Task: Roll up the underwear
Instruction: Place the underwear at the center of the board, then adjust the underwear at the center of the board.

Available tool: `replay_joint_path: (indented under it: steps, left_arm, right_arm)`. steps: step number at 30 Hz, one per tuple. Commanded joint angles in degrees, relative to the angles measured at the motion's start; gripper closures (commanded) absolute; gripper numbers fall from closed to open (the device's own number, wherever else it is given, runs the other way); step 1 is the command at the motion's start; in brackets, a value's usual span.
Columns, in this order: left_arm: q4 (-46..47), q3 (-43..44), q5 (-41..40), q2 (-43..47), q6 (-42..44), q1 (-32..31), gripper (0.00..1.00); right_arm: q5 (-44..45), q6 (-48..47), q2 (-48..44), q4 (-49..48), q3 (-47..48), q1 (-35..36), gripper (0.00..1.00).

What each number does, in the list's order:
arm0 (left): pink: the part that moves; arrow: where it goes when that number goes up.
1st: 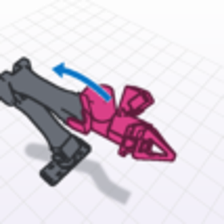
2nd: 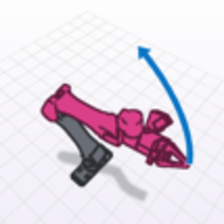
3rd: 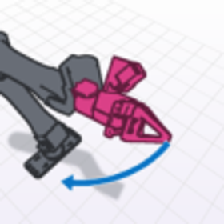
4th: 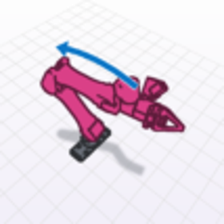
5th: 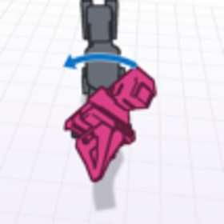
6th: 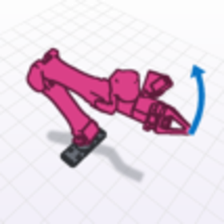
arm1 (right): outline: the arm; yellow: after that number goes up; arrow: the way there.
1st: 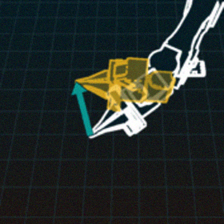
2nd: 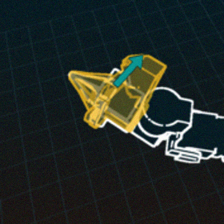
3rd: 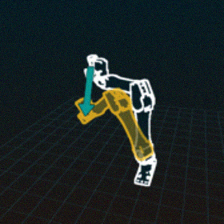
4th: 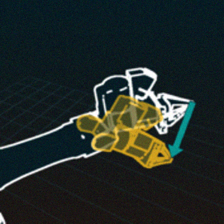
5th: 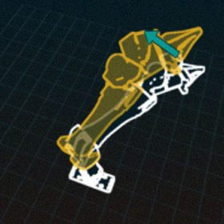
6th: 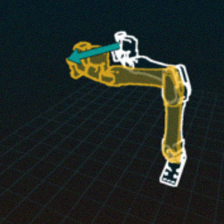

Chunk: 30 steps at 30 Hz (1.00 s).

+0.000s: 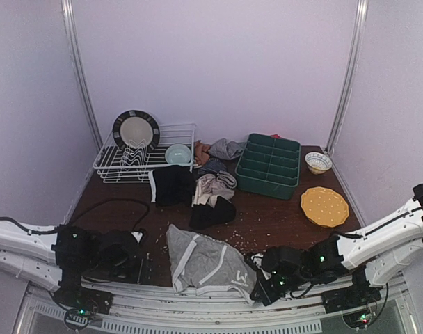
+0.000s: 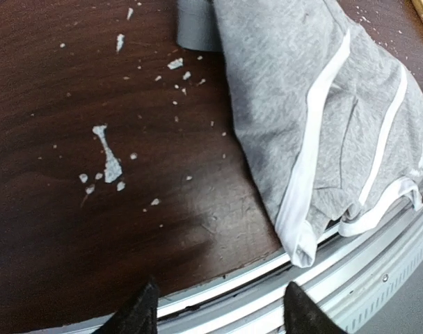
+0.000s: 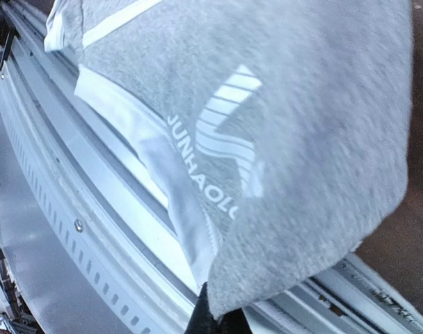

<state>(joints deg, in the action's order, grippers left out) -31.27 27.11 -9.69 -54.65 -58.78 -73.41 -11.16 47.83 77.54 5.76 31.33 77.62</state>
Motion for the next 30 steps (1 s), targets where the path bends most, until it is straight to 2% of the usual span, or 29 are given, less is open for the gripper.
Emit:
replay_joint_path:
  steps: [1,4,5,6,10,15,21,24,26,28,30]
  left_arm:
    - [-8.7,5.1,-6.7,3.8,-2.0,-0.9,0.28]
    - [-7.7,7.7,-10.9,4.1,1.6,-0.5,0.13]
    - [-6.7,8.9,-11.2,2.9,3.5,0.2,0.05]
    - [-5.3,10.2,-10.5,0.9,5.5,1.5,0.03]
    - [-1.0,17.7,-7.7,-12.2,12.5,4.5,0.02]
    - [-4.2,29.9,-8.3,-29.9,17.5,4.5,0.02]
    - [-4.1,35.8,-8.1,-40.9,19.2,4.6,0.03]
    - [-3.8,37.3,-8.0,-44.2,19.8,4.6,0.07]
    - [-3.6,38.0,-8.9,-46.2,19.9,4.7,0.14]
    - [-4.1,38.3,-11.2,-47.2,19.4,5.3,0.29]
    - [-3.5,37.3,-13.7,-46.1,18.9,6.1,0.5]
  right_arm:
    - [-3.5,-2.4,1.4,2.6,4.0,3.2,1.0]
    - [-4.0,-3.6,1.8,3.8,5.4,3.8,1.0]
    - [-4.2,-3.6,2.1,3.8,5.3,3.8,1.0]
    - [-4.0,-3.7,2.4,3.9,5.1,3.9,1.0]
    - [-1.6,-2.3,3.5,4.3,4.1,3.9,1.0]
    - [1.7,0.0,0.9,3.3,2.2,3.9,1.0]
    - [3.9,0.9,-1.2,3.1,1.4,4.2,1.0]
    - [4.7,1.2,-1.6,2.9,1.1,4.3,1.0]
    - [5.0,1.3,-1.7,2.4,1.0,4.4,1.0]
    - [5.3,1.5,-1.7,2.0,1.0,4.4,1.0]
    - [6.1,1.4,-1.8,2.2,1.0,4.4,1.0]
